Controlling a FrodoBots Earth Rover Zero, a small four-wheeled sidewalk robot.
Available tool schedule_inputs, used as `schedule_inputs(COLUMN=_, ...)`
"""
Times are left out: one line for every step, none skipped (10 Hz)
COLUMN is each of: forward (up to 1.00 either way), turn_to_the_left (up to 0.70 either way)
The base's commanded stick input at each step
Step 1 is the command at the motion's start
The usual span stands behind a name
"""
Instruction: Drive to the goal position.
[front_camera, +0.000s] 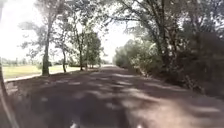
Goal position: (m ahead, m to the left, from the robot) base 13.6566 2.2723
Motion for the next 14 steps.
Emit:
schedule_inputs(forward=0.70, turn_to_the_left=0.00)
schedule_inputs(forward=0.70, turn_to_the_left=0.00)
schedule_inputs(forward=0.70, turn_to_the_left=0.00)
schedule_inputs(forward=0.70, turn_to_the_left=0.00)
schedule_inputs(forward=0.70, turn_to_the_left=0.00)
schedule_inputs(forward=0.70, turn_to_the_left=0.00)
schedule_inputs(forward=0.70, turn_to_the_left=0.00)
schedule_inputs(forward=0.70, turn_to_the_left=0.00)
schedule_inputs(forward=0.70, turn_to_the_left=0.00)
schedule_inputs(forward=0.70, turn_to_the_left=0.00)
schedule_inputs(forward=0.70, turn_to_the_left=0.00)
schedule_inputs(forward=0.70, turn_to_the_left=0.00)
schedule_inputs(forward=0.70, turn_to_the_left=0.00)
schedule_inputs(forward=0.70, turn_to_the_left=0.00)
